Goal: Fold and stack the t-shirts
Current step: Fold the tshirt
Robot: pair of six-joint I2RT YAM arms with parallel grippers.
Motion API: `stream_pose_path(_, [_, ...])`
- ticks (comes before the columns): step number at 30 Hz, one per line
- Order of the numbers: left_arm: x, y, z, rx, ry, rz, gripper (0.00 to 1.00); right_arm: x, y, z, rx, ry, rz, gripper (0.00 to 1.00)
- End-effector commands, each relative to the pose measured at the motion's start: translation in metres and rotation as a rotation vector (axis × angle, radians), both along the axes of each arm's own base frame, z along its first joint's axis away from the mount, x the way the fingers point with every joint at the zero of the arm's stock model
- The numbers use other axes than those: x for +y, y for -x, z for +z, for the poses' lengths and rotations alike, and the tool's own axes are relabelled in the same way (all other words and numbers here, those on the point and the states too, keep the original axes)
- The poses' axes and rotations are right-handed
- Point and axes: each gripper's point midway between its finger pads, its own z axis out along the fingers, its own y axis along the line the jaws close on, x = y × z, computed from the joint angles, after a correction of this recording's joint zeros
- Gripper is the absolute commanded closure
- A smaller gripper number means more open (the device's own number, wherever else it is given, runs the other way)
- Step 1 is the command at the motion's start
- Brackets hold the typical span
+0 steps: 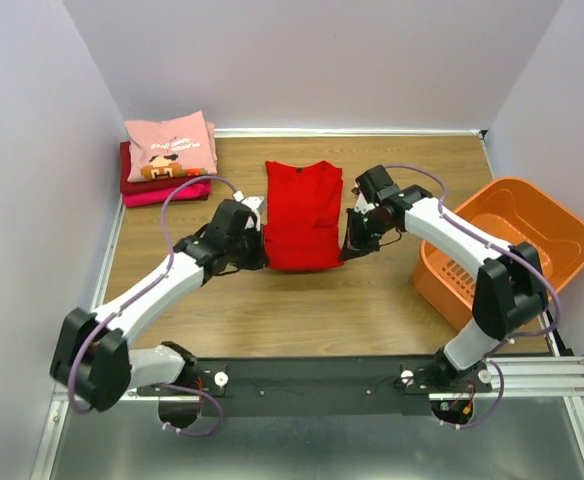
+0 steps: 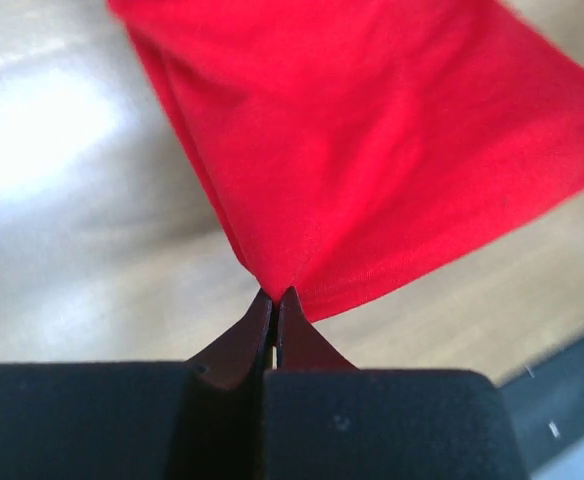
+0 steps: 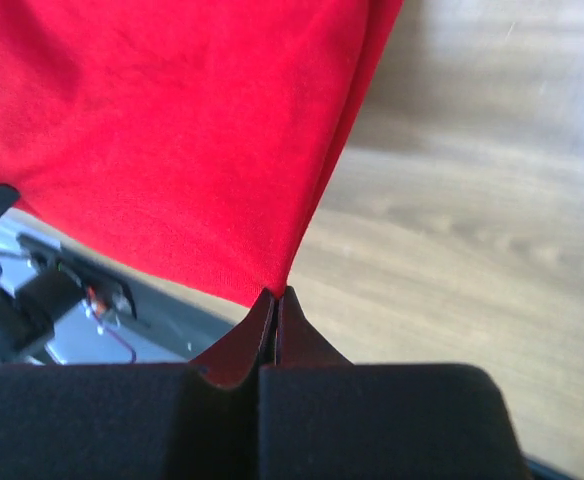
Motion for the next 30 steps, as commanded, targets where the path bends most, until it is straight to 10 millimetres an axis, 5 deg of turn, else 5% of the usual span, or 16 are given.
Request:
stream_pose_path(1, [-0.001,0.036,0.019,0.04,0.069,-0.052,1.0,-0.008,0.031,0.021,0.029,0.032,0.027,0.99])
stream_pose_path(8, [-0.012,0.078,0.047,0.089,0.159,-0.088,1.0,-0.01,0.06,0.056,0.029,0.057,0.03,0.99])
stream_pose_path(13, [-0.016,0.091,0.072,0.103,0.219,-0.078,1.0,-0.01,0.058,0.085,-0.006,0.053,-0.013,0.99])
stream_pose_path(17, [-0.019,0.082,0.074,0.093,0.212,-0.062,1.0,-0.003,0.039,0.102,-0.067,0.034,-0.065,0.99])
stream_pose_path(30, [-0.022,0.028,0.063,0.074,0.156,-0.002,1.0,-0.003,-0.036,0.085,-0.191,0.191,-0.14,0.99])
